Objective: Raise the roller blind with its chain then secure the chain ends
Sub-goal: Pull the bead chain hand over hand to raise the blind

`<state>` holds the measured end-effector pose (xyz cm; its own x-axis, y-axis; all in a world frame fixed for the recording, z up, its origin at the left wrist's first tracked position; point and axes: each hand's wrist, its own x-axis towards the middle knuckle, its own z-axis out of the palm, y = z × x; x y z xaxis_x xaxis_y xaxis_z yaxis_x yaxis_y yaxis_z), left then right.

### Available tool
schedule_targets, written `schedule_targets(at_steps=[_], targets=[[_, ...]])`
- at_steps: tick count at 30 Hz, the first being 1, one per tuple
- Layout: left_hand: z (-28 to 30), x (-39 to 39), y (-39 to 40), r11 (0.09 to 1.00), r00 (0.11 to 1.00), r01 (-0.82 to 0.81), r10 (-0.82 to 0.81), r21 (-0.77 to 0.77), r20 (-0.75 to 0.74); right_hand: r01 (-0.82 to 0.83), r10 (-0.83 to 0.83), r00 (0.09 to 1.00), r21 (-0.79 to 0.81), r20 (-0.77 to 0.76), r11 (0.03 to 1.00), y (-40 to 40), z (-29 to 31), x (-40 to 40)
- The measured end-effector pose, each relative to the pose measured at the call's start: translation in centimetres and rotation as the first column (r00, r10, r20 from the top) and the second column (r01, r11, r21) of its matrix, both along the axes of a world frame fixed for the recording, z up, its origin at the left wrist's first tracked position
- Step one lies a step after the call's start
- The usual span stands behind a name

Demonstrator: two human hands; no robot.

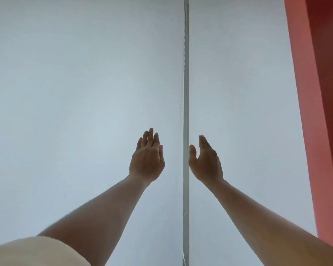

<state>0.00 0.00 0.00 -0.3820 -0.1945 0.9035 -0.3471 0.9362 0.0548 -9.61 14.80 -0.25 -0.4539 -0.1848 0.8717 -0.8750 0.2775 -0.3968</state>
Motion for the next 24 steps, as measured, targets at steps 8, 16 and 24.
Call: schedule_targets(at_steps=[8,16,24], targets=[[-0.6,-1.1,0.3,0.961,0.988,0.030,-0.071,0.274,0.141,-0.269,0.323,0.694,-0.184,0.644,0.945,-0.6,0.6,-0.7],[-0.4,-2.1,1.4,0.815,0.957,0.185,-0.276,0.549,0.086,-0.363,0.593,0.345,-0.479,0.728,0.799,-1.7,-1.4,-1.4],[2.0,-4.3,3.9,0.548,0.836,0.501,-0.507,0.670,-0.210,-0.189,0.612,0.281,-0.583,0.739,0.791,-2.2,-1.3,-1.1]])
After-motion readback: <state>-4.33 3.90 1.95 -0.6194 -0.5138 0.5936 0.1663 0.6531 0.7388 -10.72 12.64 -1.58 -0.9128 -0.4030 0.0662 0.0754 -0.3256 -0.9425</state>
